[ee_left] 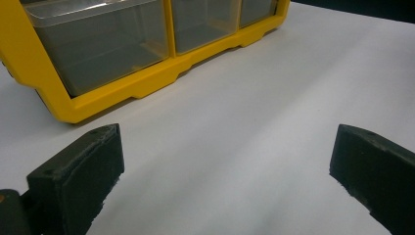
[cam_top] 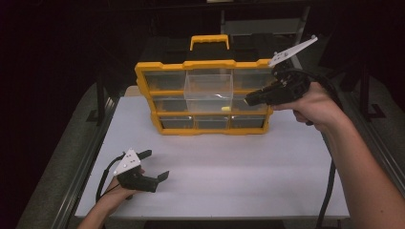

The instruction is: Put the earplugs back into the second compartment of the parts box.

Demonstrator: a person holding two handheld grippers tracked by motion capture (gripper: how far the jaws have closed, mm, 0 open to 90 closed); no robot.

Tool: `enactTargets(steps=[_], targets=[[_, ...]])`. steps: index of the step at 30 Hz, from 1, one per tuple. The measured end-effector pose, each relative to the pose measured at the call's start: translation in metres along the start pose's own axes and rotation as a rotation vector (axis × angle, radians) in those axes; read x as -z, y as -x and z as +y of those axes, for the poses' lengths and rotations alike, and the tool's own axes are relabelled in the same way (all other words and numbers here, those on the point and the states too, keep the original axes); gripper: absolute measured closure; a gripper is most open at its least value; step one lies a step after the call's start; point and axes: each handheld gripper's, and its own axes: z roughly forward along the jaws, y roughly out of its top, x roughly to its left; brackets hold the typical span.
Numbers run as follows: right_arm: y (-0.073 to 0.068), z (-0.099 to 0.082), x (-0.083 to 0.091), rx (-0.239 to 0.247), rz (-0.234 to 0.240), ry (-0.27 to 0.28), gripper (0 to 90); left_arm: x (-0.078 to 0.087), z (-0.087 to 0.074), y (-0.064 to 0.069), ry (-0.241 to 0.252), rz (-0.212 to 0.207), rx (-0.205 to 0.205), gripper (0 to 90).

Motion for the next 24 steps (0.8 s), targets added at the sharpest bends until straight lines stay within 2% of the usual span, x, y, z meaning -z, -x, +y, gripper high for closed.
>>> enactTargets(steps=[12, 24], targets=[[-0.003, 0.038, 0.014, 0.024, 0.011, 0.042, 78.4, 0.000, 0.000, 0.001, 0.000, 0.000, 0.000, 0.0], [-0.010, 0.069, -0.001, 0.055, 0.032, 0.029, 78.4, 0.000, 0.000, 0.001, 0.002, -0.001, -0.001, 0.0]])
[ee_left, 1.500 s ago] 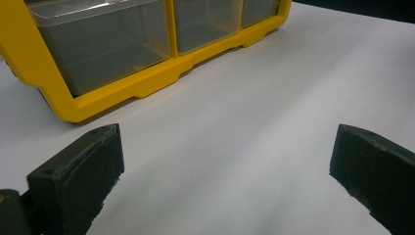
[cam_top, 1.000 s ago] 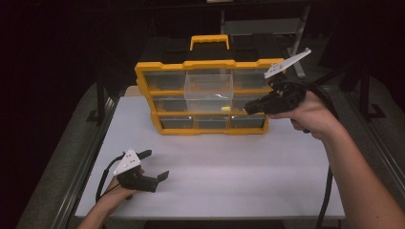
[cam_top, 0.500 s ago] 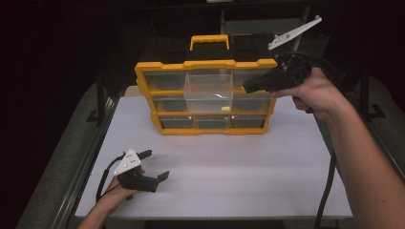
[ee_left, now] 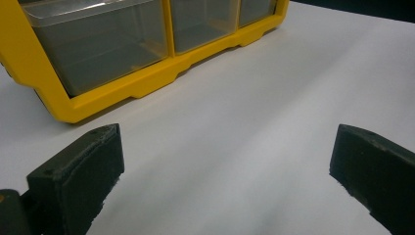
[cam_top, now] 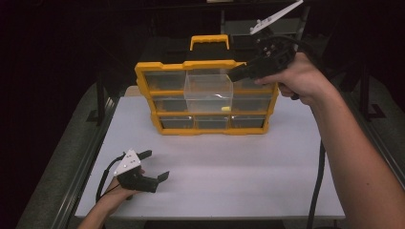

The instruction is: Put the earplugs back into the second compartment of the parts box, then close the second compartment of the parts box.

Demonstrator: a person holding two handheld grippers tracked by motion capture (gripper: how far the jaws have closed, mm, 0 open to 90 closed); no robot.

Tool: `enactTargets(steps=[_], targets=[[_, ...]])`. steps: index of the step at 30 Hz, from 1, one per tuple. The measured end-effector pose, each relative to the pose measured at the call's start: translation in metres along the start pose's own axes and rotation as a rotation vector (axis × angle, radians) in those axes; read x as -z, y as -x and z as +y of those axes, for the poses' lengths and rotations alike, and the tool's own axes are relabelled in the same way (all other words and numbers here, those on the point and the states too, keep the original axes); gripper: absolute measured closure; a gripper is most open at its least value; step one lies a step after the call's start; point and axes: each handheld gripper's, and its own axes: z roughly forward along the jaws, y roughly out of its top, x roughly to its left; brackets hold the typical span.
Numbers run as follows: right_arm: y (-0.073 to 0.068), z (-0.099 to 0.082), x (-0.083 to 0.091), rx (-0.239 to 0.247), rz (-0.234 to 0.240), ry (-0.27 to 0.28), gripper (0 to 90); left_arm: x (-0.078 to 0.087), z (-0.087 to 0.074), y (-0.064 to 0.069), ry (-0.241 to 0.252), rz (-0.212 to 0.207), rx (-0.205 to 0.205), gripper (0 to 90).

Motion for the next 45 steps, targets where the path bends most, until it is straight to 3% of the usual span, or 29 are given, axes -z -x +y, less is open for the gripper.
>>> enactTargets(steps=[13, 20, 28, 36, 45], targets=[[0.001, 0.010, -0.034, 0.013, -0.010, -0.085, 77.6, 0.000, 0.000, 0.000, 0.000, -0.003, 0.000, 0.0], [0.005, 0.007, -0.043, -0.013, -0.022, -0.100, 69.4, 0.000, 0.000, 0.000, 0.000, -0.004, 0.002, 0.0], [-0.007, 0.011, -0.033, 0.001, 0.035, -0.049, 87.6, 0.000, 0.000, 0.001, -0.001, -0.004, 0.002, 0.0], [-0.025, 0.005, -0.041, 0.036, 0.102, -0.047, 88.4, -0.001, 0.000, 0.001, 0.000, -0.005, 0.001, 0.0], [-0.031, -0.003, -0.058, 0.061, 0.099, -0.084, 88.7, 0.000, 0.000, 0.000, -0.003, -0.006, -0.002, 0.0]])
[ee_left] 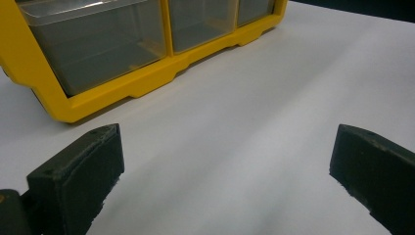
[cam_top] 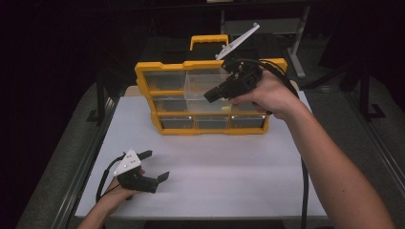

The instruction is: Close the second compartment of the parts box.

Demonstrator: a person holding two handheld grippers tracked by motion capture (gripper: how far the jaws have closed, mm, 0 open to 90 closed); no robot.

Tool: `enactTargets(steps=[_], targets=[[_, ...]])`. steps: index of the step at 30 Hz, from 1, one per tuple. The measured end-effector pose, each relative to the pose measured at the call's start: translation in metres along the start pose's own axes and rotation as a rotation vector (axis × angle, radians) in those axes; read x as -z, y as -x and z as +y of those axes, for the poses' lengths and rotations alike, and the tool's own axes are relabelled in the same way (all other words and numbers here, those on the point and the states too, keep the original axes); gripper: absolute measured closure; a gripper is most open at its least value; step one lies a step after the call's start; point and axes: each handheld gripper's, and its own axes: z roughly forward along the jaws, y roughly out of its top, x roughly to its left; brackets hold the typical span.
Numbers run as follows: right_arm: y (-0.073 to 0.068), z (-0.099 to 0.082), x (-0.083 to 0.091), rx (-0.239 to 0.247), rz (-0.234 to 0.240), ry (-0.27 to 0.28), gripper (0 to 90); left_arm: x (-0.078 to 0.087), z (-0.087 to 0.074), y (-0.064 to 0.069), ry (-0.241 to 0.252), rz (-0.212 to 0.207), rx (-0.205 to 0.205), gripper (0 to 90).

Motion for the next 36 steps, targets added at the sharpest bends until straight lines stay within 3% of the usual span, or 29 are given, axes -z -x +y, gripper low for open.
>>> enactTargets(steps=[3, 15, 36], targets=[[-0.001, 0.001, -0.002, 0.011, -0.010, 0.003, 88.7, 0.000, 0.000, 0.000, -0.001, 0.002, 0.000, 0.0], [0.015, 0.006, -0.005, -0.017, -0.050, 0.027, 88.8, -0.003, 0.002, 0.001, -0.002, -0.002, 0.000, 0.0], [0.042, 0.019, -0.013, -0.052, -0.181, 0.034, 88.8, -0.005, 0.001, 0.000, -0.005, -0.015, -0.007, 0.0]])
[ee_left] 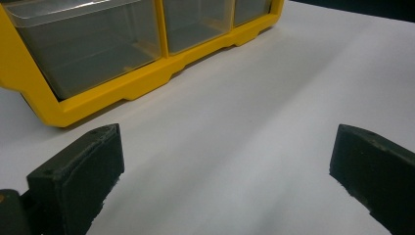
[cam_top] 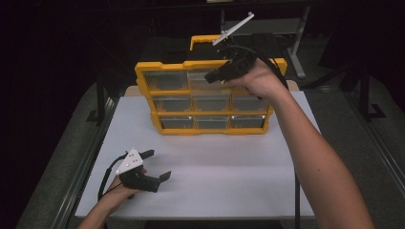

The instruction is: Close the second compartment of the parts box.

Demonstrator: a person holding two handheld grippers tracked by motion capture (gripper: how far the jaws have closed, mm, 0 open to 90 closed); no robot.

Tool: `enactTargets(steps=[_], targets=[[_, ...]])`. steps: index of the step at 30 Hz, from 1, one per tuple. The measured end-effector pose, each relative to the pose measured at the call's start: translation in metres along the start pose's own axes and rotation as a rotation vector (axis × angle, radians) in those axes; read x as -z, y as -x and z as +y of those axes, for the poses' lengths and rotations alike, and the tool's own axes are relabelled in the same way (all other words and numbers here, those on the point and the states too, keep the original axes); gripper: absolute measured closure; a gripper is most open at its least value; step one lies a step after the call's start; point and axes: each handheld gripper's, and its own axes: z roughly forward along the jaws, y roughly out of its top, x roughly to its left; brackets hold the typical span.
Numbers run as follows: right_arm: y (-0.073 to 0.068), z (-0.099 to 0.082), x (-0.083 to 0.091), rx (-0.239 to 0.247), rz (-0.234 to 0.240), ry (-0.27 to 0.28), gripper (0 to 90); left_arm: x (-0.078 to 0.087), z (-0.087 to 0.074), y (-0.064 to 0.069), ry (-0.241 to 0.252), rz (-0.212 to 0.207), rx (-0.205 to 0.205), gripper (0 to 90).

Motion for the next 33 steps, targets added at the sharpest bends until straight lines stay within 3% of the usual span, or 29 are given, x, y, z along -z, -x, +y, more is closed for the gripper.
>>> enactTargets(steps=[9, 17, 24, 33], targets=[[0.009, 0.001, -0.006, -0.023, -0.037, 0.012, 88.8, 0.002, -0.001, 0.000, 0.001, 0.005, 0.005, 0.0], [0.007, -0.003, -0.004, -0.021, -0.028, 0.024, 88.7, 0.002, -0.001, -0.001, 0.001, 0.004, 0.005, 0.0], [0.002, -0.024, -0.001, -0.029, -0.013, 0.036, 86.5, 0.002, -0.001, -0.002, 0.001, 0.007, 0.007, 0.0], [-0.002, -0.055, -0.002, -0.049, -0.007, 0.039, 76.4, 0.001, -0.002, -0.002, -0.003, 0.011, 0.011, 0.0]])
